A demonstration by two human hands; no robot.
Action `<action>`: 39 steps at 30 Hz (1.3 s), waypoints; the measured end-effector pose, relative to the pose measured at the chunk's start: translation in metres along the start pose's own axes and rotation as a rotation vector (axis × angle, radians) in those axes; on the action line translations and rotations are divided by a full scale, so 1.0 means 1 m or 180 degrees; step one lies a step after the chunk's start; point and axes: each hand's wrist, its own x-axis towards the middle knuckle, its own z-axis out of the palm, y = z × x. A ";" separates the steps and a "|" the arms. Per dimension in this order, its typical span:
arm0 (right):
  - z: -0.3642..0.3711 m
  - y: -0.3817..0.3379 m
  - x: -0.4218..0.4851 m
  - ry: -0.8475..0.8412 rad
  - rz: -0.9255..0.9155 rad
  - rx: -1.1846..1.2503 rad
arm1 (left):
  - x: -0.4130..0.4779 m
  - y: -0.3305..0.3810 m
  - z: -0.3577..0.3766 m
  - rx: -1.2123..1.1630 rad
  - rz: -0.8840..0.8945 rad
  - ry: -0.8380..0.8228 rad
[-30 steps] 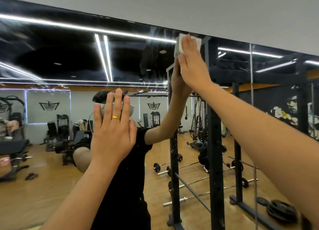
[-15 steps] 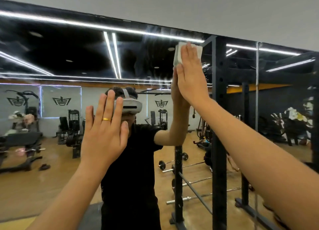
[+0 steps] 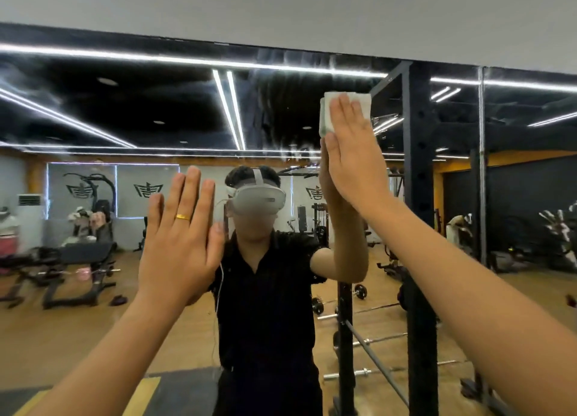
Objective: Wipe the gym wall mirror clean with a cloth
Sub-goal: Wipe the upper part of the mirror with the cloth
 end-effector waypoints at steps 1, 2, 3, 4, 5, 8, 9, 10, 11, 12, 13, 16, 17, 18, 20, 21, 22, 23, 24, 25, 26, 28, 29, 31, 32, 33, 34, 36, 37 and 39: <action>-0.003 0.003 0.013 0.0009 0.0016 -0.0010 | 0.001 0.000 -0.001 -0.0002 -0.0002 -0.0002; -0.007 0.004 0.028 0.0028 0.0052 0.0012 | 0.001 0.000 -0.001 0.0002 -0.0005 0.0009; -0.009 0.005 0.042 0.0041 0.0113 0.0056 | 0.000 -0.001 0.000 0.0011 -0.0008 0.0026; -0.009 0.005 0.052 0.0053 0.0176 0.0085 | -0.002 -0.002 0.000 0.0019 -0.0015 0.0040; -0.008 0.004 0.058 0.0082 0.0229 0.0114 | -0.003 -0.003 0.000 0.0022 -0.0021 0.0056; -0.002 0.004 0.061 0.0240 0.0296 0.0081 | -0.003 -0.003 0.001 0.0022 -0.0014 0.0055; 0.001 0.004 0.060 0.0279 0.0316 0.0015 | -0.003 -0.002 0.001 0.0014 -0.0018 0.0053; 0.003 0.003 0.060 0.0318 0.0357 -0.0046 | -0.002 -0.001 0.001 0.0013 -0.0022 0.0059; 0.007 0.002 0.063 0.0368 0.0401 -0.0095 | -0.002 0.000 0.001 0.0026 -0.0014 0.0064; 0.010 -0.001 0.067 0.0434 0.0453 -0.0092 | -0.002 0.001 0.001 0.0060 0.0001 0.0070; 0.014 -0.006 0.072 0.0512 0.0495 -0.0063 | -0.002 0.001 0.001 0.0105 0.0012 0.0078; 0.023 -0.030 0.083 0.0533 0.0384 -0.0055 | -0.004 -0.002 0.001 0.0176 0.0016 0.0089; 0.025 -0.041 0.086 0.0431 0.0294 -0.0089 | -0.004 -0.002 0.001 0.0172 0.0019 0.0093; 0.027 -0.054 0.089 0.0362 0.0182 -0.0124 | -0.004 -0.003 0.002 0.0163 0.0022 0.0091; 0.031 -0.081 0.093 0.0338 -0.0095 -0.0228 | -0.002 -0.003 0.002 0.0138 0.0021 0.0075; 0.038 -0.092 0.095 0.0313 -0.0243 -0.0285 | -0.001 -0.003 0.002 0.0127 0.0022 0.0069; 0.043 -0.101 0.095 0.0261 -0.0394 -0.0304 | -0.001 -0.003 0.002 0.0120 0.0023 0.0068; 0.048 -0.108 0.095 0.0168 -0.0558 -0.0326 | 0.000 -0.004 0.002 0.0112 0.0020 0.0065; 0.052 -0.113 0.092 0.0063 -0.0749 -0.0351 | -0.001 -0.005 0.001 0.0099 0.0015 0.0063; 0.053 -0.117 0.089 -0.0036 -0.0973 -0.0378 | -0.001 -0.005 0.001 0.0089 0.0010 0.0063; 0.053 -0.119 0.085 -0.0137 -0.1181 -0.0384 | -0.001 -0.006 0.000 0.0087 0.0009 0.0065; 0.048 -0.116 0.076 -0.0278 -0.1506 -0.0380 | -0.001 -0.007 0.000 0.0092 0.0020 0.0071; 0.046 -0.111 0.070 -0.0216 -0.1608 -0.0411 | -0.002 -0.006 0.000 0.0093 0.0024 0.0074; 0.043 -0.091 0.059 0.0285 -0.1612 -0.0506 | -0.002 -0.005 0.000 0.0097 0.0022 0.0077; 0.039 -0.077 0.053 0.0618 -0.1438 -0.0512 | -0.002 -0.004 0.000 0.0097 0.0024 0.0079; 0.032 -0.063 0.047 0.0871 -0.1189 -0.0463 | -0.002 -0.004 0.000 0.0098 0.0026 0.0083; 0.022 -0.049 0.041 0.1042 -0.0960 -0.0428 | -0.002 -0.004 0.001 0.0100 0.0031 0.0087; 0.000 -0.023 0.029 0.1126 -0.0599 -0.0368 | -0.001 -0.003 0.001 0.0103 0.0040 0.0096; -0.010 -0.013 0.024 0.1026 -0.0444 -0.0303 | 0.000 -0.002 0.001 0.0094 0.0041 0.0097; -0.016 -0.005 0.017 0.0713 -0.0088 -0.0116 | 0.000 -0.001 0.001 0.0089 0.0036 0.0092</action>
